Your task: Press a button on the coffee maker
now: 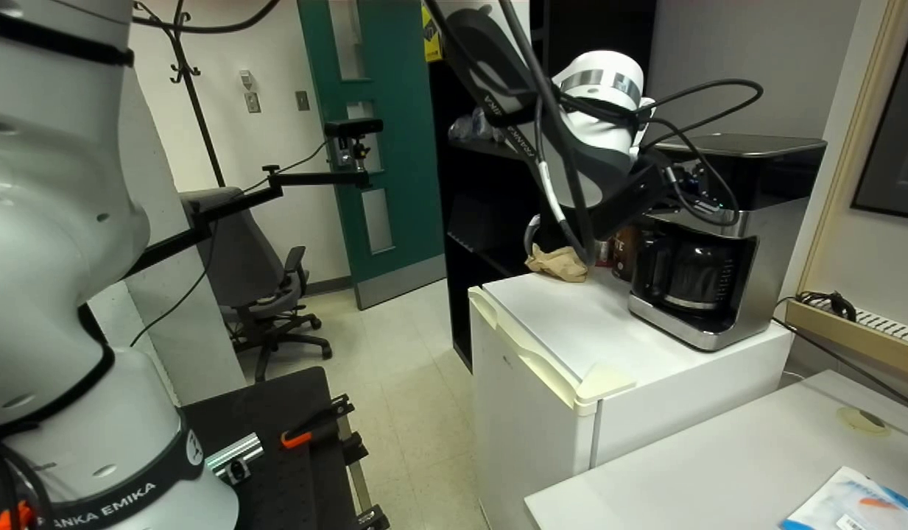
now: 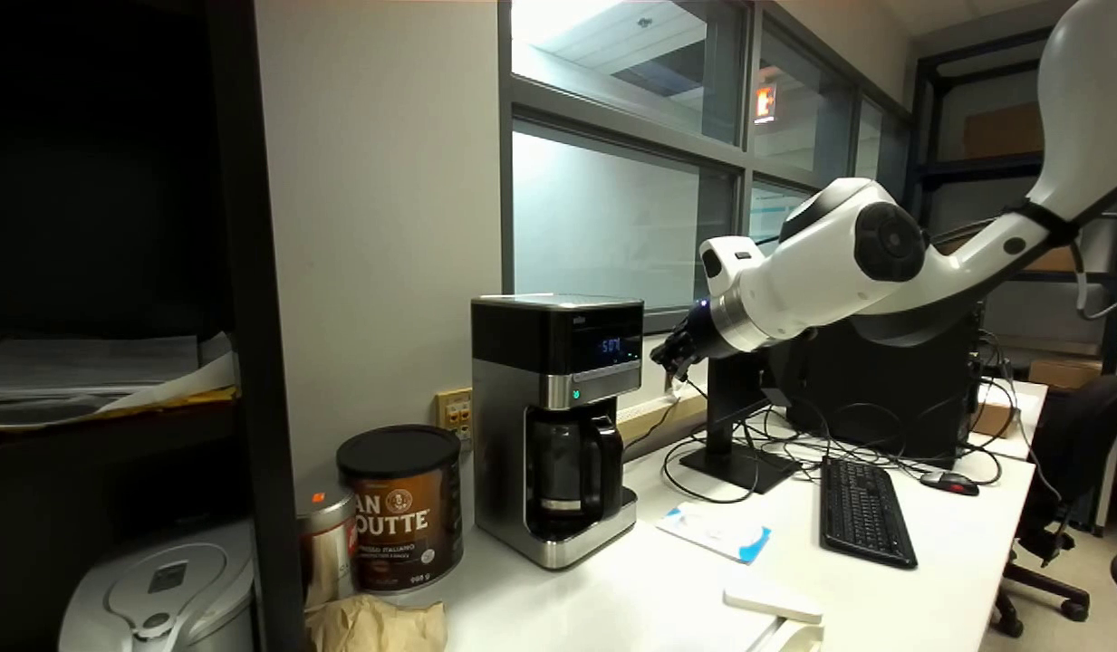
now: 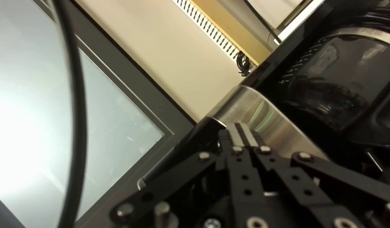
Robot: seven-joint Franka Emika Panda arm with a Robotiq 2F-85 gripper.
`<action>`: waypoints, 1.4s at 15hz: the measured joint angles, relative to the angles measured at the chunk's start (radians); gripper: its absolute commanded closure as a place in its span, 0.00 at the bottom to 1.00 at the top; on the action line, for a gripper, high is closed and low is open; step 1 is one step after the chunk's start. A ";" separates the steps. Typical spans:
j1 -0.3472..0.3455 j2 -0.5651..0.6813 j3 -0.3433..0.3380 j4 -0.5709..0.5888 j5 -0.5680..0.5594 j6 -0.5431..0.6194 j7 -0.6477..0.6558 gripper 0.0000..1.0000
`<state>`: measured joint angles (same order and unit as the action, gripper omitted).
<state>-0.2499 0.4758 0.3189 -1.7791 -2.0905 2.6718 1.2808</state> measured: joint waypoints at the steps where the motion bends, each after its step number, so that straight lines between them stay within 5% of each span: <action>1: 0.001 0.004 0.000 0.003 0.001 -0.003 0.000 1.00; 21: 0.035 0.074 0.004 0.073 0.001 -0.034 0.000 1.00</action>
<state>-0.2147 0.5499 0.3233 -1.7066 -2.0891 2.6375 1.2808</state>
